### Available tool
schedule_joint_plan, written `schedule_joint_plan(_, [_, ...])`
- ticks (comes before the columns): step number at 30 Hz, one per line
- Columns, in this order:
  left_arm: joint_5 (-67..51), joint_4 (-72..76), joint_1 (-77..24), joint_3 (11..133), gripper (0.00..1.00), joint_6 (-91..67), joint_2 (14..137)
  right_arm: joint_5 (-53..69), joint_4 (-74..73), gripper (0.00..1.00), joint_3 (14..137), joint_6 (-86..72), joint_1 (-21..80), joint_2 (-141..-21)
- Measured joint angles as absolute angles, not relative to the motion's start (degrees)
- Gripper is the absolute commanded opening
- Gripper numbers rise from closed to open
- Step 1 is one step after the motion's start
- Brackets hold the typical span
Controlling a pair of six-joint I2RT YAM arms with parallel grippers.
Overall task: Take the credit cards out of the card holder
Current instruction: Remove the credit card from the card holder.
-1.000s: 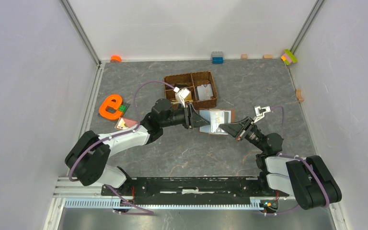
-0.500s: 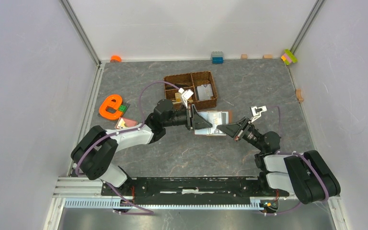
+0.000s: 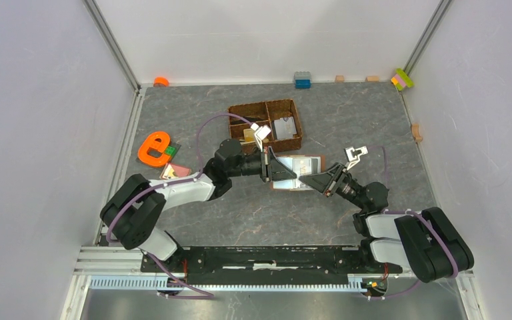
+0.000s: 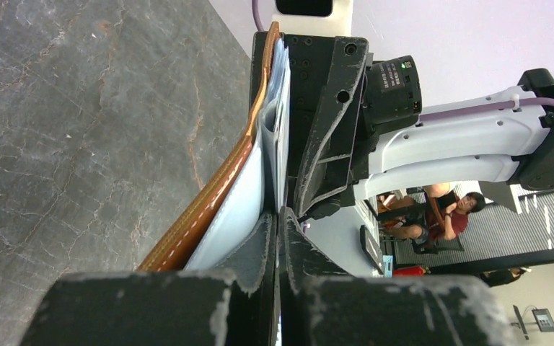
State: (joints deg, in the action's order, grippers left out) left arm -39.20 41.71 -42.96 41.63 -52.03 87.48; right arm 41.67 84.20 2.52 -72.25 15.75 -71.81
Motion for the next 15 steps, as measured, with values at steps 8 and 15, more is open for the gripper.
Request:
schedule_joint_plan(8, [-39.18, 40.64, -42.98, 41.63, 0.02, -51.94, 86.91, 41.41, 84.18, 0.25, 2.15, -72.73, 13.87, -70.87])
schedule_joint_plan(15, [-38.98, 39.00, -42.76, 41.63, 0.02, -51.81, 86.80, 42.35, 84.23, 0.19, 1.17, -74.41, 12.88, -70.11])
